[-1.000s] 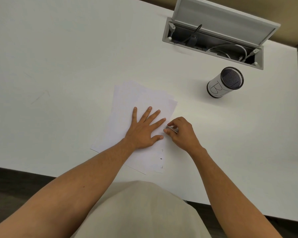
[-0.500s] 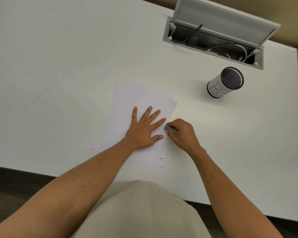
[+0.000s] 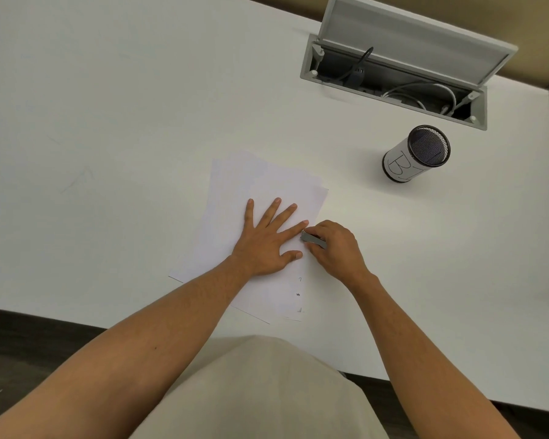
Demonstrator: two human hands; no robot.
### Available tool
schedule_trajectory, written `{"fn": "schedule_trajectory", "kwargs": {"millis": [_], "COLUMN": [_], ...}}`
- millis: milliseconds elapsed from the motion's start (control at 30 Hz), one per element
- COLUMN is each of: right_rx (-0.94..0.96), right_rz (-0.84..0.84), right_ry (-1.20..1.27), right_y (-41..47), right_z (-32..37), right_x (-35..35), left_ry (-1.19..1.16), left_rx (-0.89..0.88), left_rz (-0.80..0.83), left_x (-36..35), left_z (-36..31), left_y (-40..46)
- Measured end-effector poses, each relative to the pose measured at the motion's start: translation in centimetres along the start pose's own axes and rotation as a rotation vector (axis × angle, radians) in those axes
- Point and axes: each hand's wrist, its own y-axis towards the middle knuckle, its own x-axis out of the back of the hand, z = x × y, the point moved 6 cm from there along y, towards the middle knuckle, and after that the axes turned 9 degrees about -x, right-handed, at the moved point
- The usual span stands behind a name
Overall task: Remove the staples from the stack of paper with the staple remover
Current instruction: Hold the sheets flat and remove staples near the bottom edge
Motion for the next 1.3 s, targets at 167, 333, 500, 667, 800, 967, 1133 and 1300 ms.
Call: {"fn": "schedule_trajectory", "kwargs": {"millis": [167,333,500,667,800,967,1133,1300], "right_rx": [-0.001,-0.024,-0.046,-0.067,-0.035,0.012,0.135,0.262], "right_rz": [-0.057,-0.082,-0.112,-0.111,-0.094,-0.129,-0.219,-0.239], "right_ry": [0.061,0.161,0.2,0.147,0.122,0.093,-0.018,-0.109], "right_y": [-0.7,-1.4,-1.7,-1.3,-1.1,-1.3,-2.2,-2.9], "right_z": [0.2,-0.2,-0.4,-0.1,0.3,0.6,1.6,2.2], "right_x": [0.1,0.3,0.4,0.2,0.3,0.1,-0.2,-0.5], "left_ry": [-0.009,-0.007,-0.02,-0.013,-0.008,0.001,0.018,0.009], "left_rx": [0.005,0.013,0.015,0.017,0.019,0.035,0.054,0.061], "left_rz": [0.033,0.056,0.062,0.074,0.081,0.104,0.171,0.198], "left_x": [0.0,0.1,0.0,0.0,0.1,0.2,0.5,0.4], "left_z": [0.1,0.1,0.1,0.1,0.1,0.0,0.1,0.2], "left_y": [0.1,0.2,0.2,0.3,0.3,0.5,1.2,1.4]}}
